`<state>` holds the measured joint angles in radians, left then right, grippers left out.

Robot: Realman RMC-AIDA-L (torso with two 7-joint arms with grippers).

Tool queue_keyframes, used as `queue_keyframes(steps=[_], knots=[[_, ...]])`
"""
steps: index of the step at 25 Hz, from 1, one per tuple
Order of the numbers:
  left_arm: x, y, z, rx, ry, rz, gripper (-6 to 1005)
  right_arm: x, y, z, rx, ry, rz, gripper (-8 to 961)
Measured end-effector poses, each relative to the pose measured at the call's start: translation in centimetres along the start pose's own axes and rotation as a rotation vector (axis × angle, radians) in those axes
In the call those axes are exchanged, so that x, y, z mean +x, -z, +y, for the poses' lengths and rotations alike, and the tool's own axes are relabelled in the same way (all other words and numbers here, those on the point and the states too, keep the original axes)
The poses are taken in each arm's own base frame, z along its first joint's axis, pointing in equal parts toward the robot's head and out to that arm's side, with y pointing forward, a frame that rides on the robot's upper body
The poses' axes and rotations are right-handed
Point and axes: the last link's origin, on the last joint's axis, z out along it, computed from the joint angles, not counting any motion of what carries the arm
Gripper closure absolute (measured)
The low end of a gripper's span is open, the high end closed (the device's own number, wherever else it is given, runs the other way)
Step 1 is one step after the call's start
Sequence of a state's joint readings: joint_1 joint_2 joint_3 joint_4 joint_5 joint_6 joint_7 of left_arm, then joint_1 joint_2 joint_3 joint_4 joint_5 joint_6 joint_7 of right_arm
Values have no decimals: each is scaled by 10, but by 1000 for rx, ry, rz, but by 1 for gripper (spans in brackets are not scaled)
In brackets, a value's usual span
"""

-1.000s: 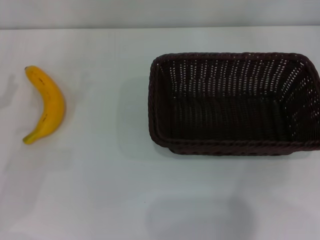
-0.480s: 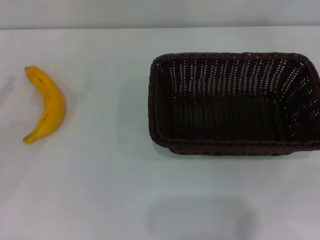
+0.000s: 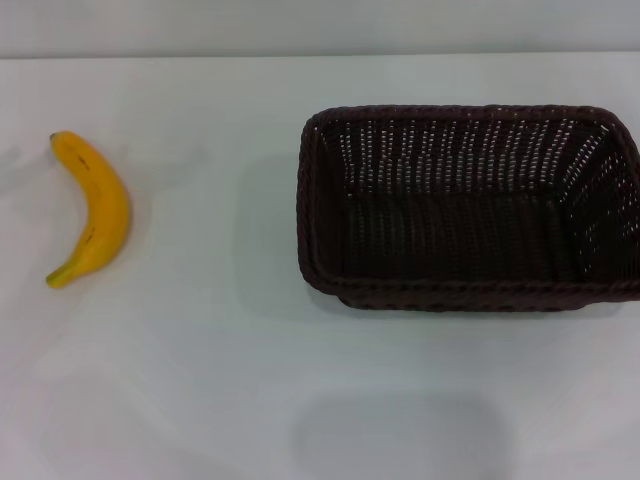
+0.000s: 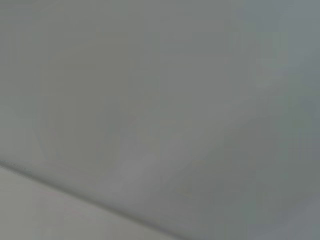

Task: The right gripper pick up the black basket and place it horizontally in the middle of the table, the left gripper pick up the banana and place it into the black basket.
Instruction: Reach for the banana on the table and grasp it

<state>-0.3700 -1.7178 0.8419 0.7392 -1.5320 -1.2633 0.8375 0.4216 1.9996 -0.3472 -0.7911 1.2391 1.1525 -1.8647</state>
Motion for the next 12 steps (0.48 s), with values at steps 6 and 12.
queue_keyframes(steps=[6, 12], knots=[[39, -8, 18, 140, 53, -201, 134, 21, 1, 2, 127, 76, -120, 607], [58, -21, 31, 323, 107, -339, 134, 26, 2, -1, 226, 122, -164, 407]])
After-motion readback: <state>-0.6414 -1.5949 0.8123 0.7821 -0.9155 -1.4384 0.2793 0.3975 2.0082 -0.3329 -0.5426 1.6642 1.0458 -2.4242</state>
